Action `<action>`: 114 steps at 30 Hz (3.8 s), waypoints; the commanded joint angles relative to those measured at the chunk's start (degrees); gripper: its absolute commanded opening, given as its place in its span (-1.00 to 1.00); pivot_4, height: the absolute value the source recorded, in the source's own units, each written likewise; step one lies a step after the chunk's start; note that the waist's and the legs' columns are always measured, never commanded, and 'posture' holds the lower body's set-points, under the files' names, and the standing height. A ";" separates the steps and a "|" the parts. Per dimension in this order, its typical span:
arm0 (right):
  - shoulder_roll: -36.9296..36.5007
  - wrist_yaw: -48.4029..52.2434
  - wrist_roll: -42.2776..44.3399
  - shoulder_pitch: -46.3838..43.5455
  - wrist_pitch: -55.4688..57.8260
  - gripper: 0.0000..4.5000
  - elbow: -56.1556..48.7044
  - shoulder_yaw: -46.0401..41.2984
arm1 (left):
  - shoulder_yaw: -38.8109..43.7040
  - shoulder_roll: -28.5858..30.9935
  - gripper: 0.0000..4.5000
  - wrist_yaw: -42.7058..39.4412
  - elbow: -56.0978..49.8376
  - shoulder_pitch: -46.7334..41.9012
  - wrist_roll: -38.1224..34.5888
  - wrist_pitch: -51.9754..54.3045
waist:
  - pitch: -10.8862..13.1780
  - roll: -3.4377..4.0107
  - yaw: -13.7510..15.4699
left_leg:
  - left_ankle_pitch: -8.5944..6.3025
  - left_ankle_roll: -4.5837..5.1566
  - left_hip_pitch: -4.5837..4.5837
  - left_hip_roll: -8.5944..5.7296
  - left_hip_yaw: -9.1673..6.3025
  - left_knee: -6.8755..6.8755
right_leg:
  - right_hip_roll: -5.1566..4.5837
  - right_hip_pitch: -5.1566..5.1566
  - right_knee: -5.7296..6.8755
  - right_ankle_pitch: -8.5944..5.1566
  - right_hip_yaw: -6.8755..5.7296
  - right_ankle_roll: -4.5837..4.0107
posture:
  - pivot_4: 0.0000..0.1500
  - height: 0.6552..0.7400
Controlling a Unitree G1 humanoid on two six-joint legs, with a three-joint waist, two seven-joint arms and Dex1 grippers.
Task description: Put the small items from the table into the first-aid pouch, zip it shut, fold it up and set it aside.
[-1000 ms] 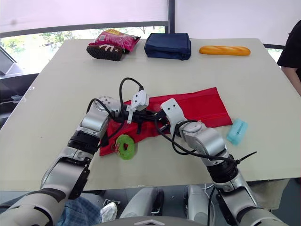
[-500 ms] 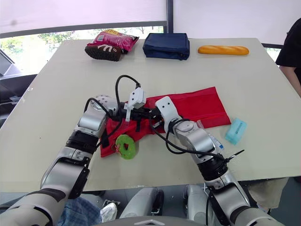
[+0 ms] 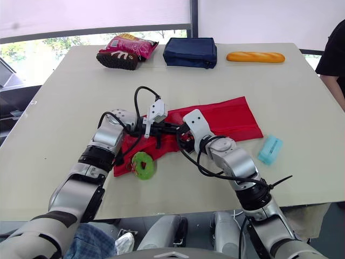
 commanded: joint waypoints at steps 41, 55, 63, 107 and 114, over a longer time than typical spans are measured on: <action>-20.06 54.94 35.80 85.12 -44.56 0.98 -22.65 -87.16 | 0.63 0.70 -1.00 -2.02 3.43 -2.80 1.30 -5.32 | 0.04 0.02 1.88 | -0.23 0.32 0.09 0.25 -0.01 0.00 | -0.03 0.36 -0.46 -0.05 -0.19 0.13 | 1.00 0.99; -22.70 32.34 18.36 73.92 -39.50 0.98 -30.94 -59.40 | 0.21 -0.80 -1.00 -2.34 3.55 -3.20 1.87 -6.55 | 0.05 0.01 2.37 | -0.20 0.26 0.00 0.21 -0.01 -0.01 | -0.19 0.33 -0.52 -0.03 -0.31 0.11 | 1.00 0.99; -24.05 22.06 11.40 62.94 -30.69 0.98 -26.36 -43.07 | -0.03 -1.14 -1.00 -2.02 2.06 -2.73 1.96 -6.32 | 0.04 0.02 2.99 | -0.09 0.09 -0.01 0.17 0.00 0.04 | -0.18 0.34 -0.51 -0.02 -0.31 0.10 | 1.00 0.99; -4.40 -17.48 17.96 10.25 18.12 -0.99 -17.39 -14.42 | 0.34 -3.36 -1.00 -1.81 2.38 -3.42 2.47 -6.11 | 0.03 0.00 1.53 | -0.07 0.09 0.02 0.03 -0.01 0.12 | -0.11 0.25 -0.16 0.01 -0.22 0.05 | 1.00 0.99; 1.54 -20.64 11.17 4.24 12.71 -0.99 -6.56 -12.87 | 0.00 -3.91 -1.00 -2.29 1.51 -2.70 2.19 -6.13 | 0.02 0.01 1.41 | -0.06 0.07 0.06 0.01 -0.01 0.12 | -0.08 0.22 -0.05 0.01 -0.19 0.04 | 1.00 0.99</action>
